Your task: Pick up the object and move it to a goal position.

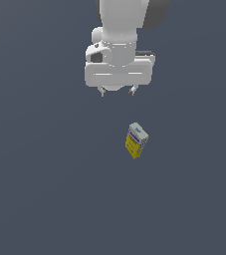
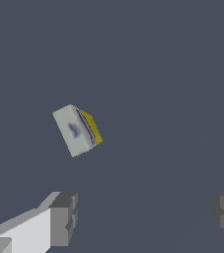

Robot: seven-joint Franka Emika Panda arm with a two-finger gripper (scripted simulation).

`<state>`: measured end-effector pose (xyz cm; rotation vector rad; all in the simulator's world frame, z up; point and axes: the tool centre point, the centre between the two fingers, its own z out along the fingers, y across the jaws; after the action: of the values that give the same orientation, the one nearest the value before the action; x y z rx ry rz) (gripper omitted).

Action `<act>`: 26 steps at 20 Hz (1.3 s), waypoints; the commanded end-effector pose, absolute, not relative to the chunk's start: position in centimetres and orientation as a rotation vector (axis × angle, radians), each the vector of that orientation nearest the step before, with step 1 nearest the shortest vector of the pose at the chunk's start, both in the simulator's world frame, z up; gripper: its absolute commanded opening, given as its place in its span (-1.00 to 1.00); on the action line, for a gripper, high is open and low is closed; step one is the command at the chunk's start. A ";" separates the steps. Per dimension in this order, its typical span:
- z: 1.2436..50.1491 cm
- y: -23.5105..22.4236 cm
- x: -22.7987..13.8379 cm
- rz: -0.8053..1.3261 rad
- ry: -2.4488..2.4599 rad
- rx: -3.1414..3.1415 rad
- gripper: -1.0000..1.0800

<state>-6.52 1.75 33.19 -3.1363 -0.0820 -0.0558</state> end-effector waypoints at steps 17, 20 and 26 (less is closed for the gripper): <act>31.3 3.2 -6.1 -0.031 -0.100 -3.118 0.92; 30.3 3.9 -5.6 -0.029 -0.161 -3.119 0.92; 27.1 6.0 -4.2 -0.019 -0.369 -3.112 0.92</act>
<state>-4.54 5.36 28.06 -3.1159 -0.3090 -0.0230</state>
